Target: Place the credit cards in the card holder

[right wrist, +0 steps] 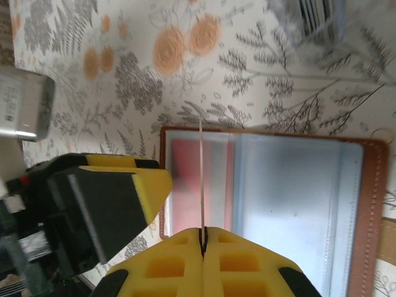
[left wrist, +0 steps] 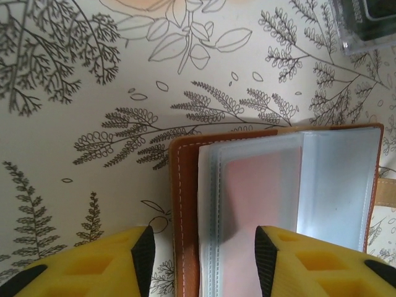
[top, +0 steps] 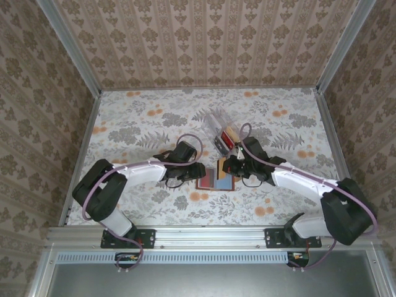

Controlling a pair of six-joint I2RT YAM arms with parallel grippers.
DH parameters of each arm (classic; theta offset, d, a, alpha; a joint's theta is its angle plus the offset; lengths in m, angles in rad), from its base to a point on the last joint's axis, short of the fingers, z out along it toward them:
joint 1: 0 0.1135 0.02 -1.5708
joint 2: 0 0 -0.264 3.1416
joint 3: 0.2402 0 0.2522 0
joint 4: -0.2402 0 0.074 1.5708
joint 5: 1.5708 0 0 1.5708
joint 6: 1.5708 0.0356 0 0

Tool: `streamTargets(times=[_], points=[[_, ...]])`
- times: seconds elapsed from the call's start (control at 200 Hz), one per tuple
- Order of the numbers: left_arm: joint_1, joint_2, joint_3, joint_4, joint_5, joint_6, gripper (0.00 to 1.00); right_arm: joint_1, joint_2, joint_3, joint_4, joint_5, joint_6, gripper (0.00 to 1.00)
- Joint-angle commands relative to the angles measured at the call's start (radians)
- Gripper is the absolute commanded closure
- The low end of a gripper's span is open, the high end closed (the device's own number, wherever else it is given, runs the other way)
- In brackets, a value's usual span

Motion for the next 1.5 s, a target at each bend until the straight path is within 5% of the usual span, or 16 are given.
streamTargets(times=[0.0,0.46,0.985,1.495], points=[[-0.004,0.017,0.028,-0.019,0.005,0.03,0.53,0.003,0.036,-0.041,0.116,-0.057,0.049,0.96],[-0.009,0.05,0.01,-0.005,0.009,0.026,0.67,0.003,0.174,-0.101,0.241,-0.107,0.074,0.96],[-0.02,0.058,0.006,-0.006,-0.006,0.022,0.7,0.005,0.26,-0.106,0.289,-0.172,0.052,0.95],[-0.02,0.055,0.012,-0.02,-0.019,0.018,0.71,-0.008,0.19,-0.101,0.135,-0.135,0.004,0.96]])
